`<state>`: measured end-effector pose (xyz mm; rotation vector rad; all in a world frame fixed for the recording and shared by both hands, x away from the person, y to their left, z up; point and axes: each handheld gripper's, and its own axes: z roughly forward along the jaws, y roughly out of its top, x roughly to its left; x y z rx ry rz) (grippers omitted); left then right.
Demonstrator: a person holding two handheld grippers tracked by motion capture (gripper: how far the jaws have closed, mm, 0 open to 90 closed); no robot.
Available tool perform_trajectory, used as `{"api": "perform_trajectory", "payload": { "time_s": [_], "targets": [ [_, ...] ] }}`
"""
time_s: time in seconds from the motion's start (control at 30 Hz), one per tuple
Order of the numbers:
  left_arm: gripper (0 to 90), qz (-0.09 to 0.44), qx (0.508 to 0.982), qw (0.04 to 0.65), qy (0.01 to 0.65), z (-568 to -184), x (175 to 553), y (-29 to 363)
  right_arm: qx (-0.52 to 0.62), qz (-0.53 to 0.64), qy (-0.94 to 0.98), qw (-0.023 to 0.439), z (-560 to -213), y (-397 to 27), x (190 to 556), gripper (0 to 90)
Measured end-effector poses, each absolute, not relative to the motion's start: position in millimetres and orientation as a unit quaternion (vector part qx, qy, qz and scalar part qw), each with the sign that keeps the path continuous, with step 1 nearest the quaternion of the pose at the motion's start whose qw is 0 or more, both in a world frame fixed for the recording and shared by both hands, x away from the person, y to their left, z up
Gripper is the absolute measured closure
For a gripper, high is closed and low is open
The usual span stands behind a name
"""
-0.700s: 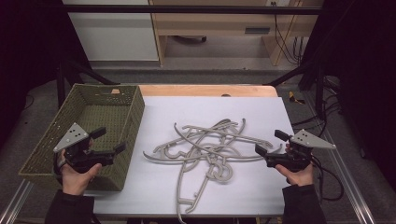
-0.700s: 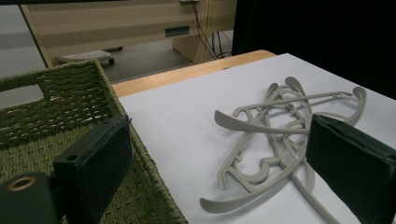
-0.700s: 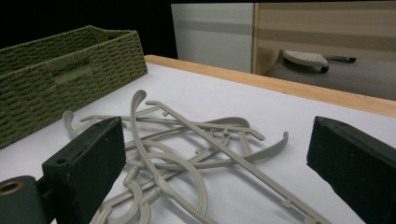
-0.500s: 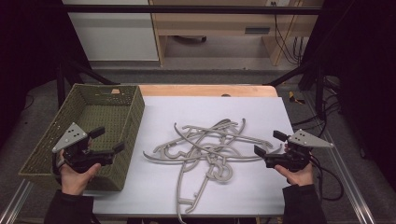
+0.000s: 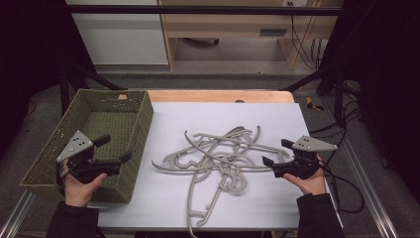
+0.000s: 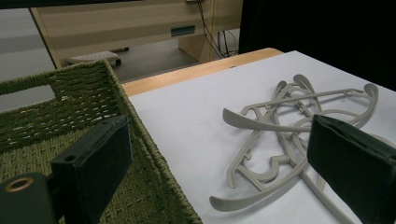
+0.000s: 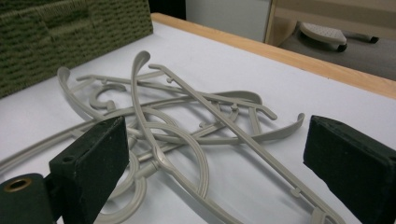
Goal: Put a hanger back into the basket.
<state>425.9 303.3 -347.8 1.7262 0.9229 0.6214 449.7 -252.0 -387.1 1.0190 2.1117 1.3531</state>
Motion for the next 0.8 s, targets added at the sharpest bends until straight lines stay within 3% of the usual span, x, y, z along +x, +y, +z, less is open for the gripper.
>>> {"api": "perform_trajectory", "payload": {
  "time_s": [0.53,0.8],
  "targets": [
    [6.0,0.261,0.722,0.513,0.384,-348.5,426.7,303.4,0.317,0.371,0.862,0.135,-421.8,-227.6,480.1,25.0],
    [6.0,0.262,0.725,0.509,0.382,-349.0,426.9,302.1,0.317,0.322,0.884,0.12,-435.0,-224.0,491.0,36.1]
  ]
}}
